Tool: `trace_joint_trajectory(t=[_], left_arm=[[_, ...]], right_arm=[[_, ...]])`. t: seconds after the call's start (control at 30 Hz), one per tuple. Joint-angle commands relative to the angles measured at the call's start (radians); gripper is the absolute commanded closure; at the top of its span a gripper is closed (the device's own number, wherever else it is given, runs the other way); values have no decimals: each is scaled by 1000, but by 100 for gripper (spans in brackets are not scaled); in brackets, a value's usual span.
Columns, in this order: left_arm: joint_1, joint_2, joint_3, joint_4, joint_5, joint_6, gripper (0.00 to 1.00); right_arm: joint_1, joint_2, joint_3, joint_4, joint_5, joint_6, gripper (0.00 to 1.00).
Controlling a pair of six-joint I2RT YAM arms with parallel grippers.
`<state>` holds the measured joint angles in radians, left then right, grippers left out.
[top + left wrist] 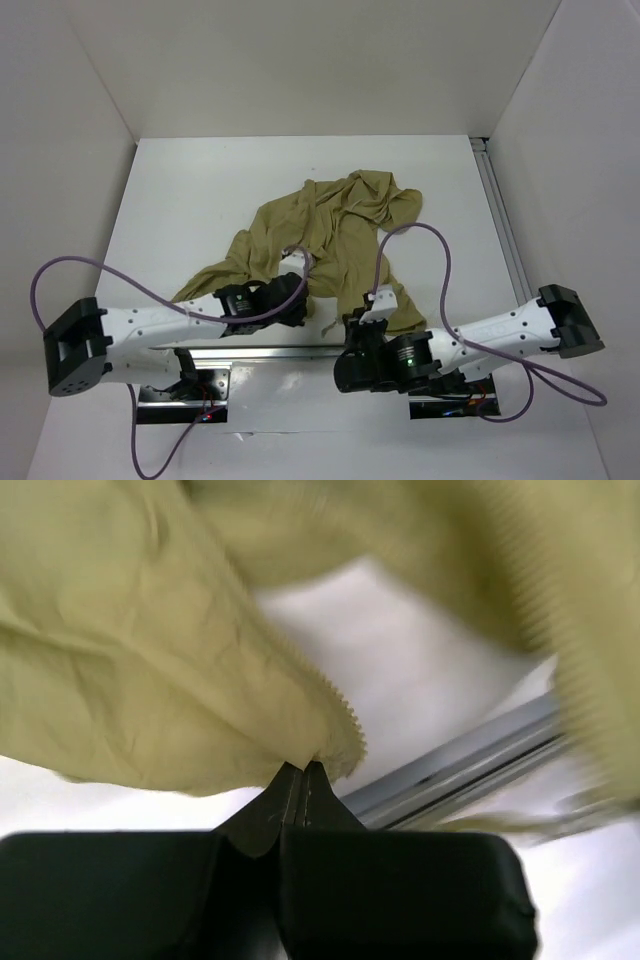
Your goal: Zip up the jacket
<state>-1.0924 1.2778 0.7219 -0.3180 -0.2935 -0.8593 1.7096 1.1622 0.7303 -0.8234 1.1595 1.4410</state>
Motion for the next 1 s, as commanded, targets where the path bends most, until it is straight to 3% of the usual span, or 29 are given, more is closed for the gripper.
trace_joint_trajectory(t=[0.0, 0.03, 0.13, 0.3, 0.47, 0.67, 0.77, 0.87, 0.97], left_arm=[[-26, -93, 31, 117, -155, 103, 100], [-43, -110, 31, 126, -183, 126, 100], [-67, -178, 40, 143, -258, 176, 100], [-86, -297, 31, 166, -355, 229, 100], [-86, -411, 21, 145, -424, 259, 100], [-95, -544, 11, 120, -444, 289, 100], [-95, -575, 11, 120, -444, 298, 100], [-95, -587, 11, 129, -409, 287, 100], [-95, -627, -26, 181, -349, 287, 100]], right_arm=[[7, -108, -95, 661, 82, -550, 100], [7, -130, -121, 773, 60, -755, 100], [7, -171, -207, 1088, -12, -995, 100], [-2, -122, -219, 1263, 14, -1151, 100], [-13, -101, -314, 1657, 63, -1455, 100], [-50, -90, -249, 1565, -73, -1544, 100], [-50, -78, -249, 1598, 8, -1544, 100], [-59, -111, -369, 1878, -16, -1688, 100], [-82, -189, -477, 2104, -201, -1745, 100]])
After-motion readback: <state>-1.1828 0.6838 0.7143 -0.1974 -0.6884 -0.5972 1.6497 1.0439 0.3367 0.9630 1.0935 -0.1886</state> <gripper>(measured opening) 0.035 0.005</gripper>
